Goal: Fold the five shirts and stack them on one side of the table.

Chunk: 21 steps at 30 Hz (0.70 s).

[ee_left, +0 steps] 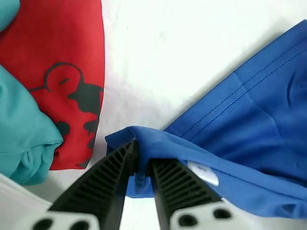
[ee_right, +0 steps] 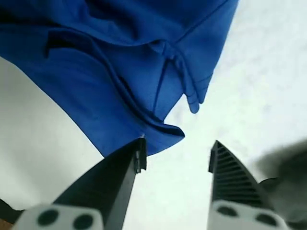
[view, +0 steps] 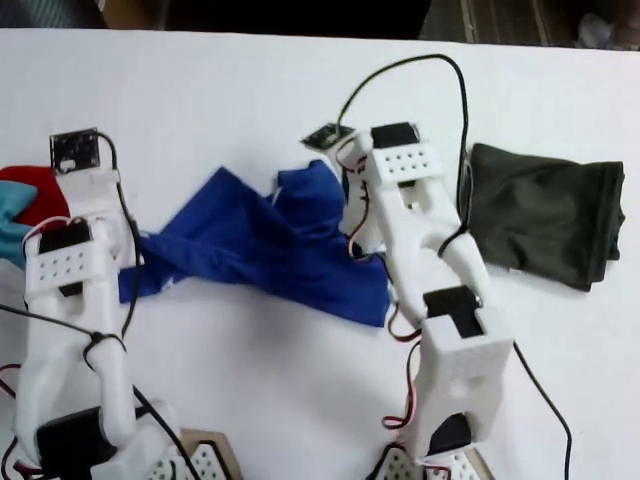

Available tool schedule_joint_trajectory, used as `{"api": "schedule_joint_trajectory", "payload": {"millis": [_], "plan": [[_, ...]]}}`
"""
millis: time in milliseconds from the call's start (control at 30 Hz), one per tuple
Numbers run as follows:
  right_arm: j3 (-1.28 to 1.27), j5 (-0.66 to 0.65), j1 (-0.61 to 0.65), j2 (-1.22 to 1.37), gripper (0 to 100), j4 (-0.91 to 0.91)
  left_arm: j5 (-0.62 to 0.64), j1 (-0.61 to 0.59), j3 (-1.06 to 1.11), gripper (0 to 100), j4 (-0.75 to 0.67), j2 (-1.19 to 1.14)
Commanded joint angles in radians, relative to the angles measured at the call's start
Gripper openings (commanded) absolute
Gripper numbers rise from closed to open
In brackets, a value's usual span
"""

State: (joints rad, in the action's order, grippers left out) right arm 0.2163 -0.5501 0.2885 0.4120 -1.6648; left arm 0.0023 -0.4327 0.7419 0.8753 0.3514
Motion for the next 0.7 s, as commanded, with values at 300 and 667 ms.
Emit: {"api": "schedule_joint_trajectory", "payload": {"millis": [300, 667], "plan": [[0.003, 0.012, 0.002, 0.120, 24.3, 0.004, 0.009, 0.005, -0.031, 3, -0.018, 0.002], [0.008, 0.014, 0.002, 0.105, 3.1, 0.035, 0.009, 0.005, -0.031, 3, -0.018, 0.002]]}}
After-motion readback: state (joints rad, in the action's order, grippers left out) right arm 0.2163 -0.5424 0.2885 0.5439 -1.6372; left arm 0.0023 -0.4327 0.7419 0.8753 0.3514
